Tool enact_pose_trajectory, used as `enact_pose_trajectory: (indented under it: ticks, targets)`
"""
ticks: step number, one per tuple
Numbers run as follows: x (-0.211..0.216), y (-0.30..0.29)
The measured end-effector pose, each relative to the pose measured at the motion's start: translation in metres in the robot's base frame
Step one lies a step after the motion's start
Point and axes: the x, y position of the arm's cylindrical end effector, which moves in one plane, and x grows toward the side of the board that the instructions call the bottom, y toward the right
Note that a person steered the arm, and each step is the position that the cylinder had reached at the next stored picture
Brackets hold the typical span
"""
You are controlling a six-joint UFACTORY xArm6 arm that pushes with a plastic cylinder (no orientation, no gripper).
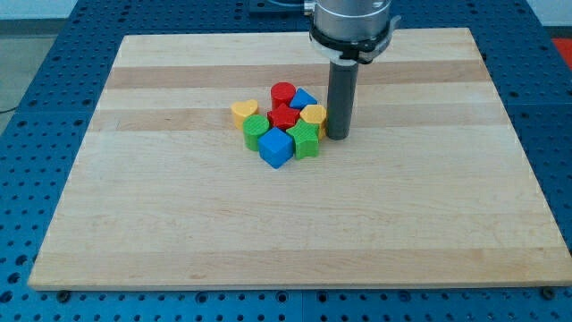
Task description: Move the yellow heart little bit right
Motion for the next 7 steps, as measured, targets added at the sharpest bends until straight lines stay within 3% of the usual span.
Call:
enact_pose_trajectory:
  ticks: [2, 3, 4, 6, 7]
  targets:
    - [0.023, 0.039]
    - [0.087, 0.026]
    - [0.116, -0.028]
    - [0.096, -0.193]
    - [0.046, -0.219]
